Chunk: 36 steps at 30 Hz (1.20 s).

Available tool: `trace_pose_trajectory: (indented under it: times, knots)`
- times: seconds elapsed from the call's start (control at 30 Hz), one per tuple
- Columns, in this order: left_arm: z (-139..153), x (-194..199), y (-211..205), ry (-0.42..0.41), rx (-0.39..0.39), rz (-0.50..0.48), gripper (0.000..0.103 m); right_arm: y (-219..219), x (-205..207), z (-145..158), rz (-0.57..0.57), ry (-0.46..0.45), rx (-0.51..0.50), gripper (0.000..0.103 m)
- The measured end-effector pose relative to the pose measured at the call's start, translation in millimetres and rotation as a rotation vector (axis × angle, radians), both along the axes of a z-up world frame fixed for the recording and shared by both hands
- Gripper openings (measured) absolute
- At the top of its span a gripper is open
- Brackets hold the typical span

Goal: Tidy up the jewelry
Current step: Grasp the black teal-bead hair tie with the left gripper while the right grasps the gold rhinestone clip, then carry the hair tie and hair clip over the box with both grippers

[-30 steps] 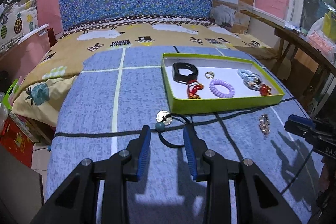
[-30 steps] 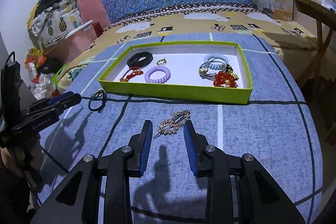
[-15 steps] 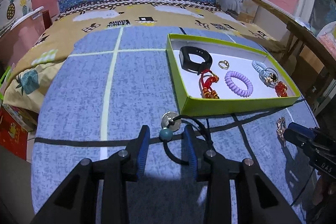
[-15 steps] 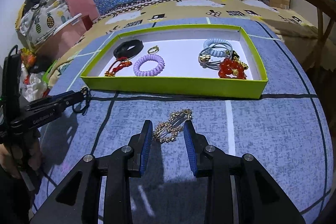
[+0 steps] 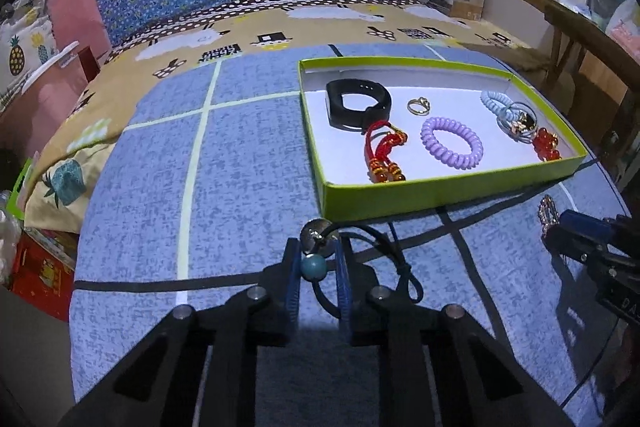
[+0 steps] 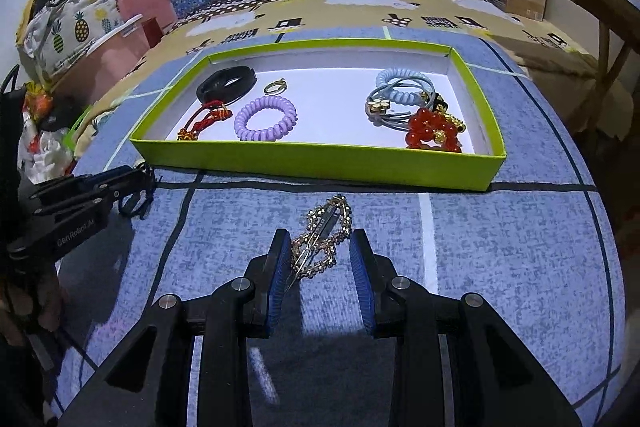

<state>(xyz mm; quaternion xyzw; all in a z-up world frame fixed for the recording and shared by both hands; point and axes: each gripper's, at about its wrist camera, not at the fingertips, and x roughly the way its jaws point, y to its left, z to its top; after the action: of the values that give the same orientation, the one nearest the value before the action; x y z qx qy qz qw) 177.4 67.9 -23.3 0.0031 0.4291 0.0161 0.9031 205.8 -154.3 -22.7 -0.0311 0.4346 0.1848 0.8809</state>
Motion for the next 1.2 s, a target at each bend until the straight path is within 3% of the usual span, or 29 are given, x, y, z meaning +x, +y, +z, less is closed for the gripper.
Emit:
trace_pose_trajectory:
  times: [0.3, 0.43, 0.93, 1.2]
  knots:
    - [1, -2, -2, -0.001, -0.007, -0.006, 0.014, 8, 3, -1, 0.052, -0.015, -0.052, 0.035]
    - [1, -3, -3, -0.002, -0.018, -0.014, 0.014, 6, 3, -2, 0.057, -0.019, -0.062, 0.028]
    - [18, -31, -9, -0.070, -0.126, -0.073, 0.014, -9, -11, 4, 0.078, -0.020, 0.022, 0.027]
    - [31, -45, -17, -0.103, -0.138, -0.104, 0.014, -15, -19, 10, 0.087, -0.032, 0.051, 0.027]
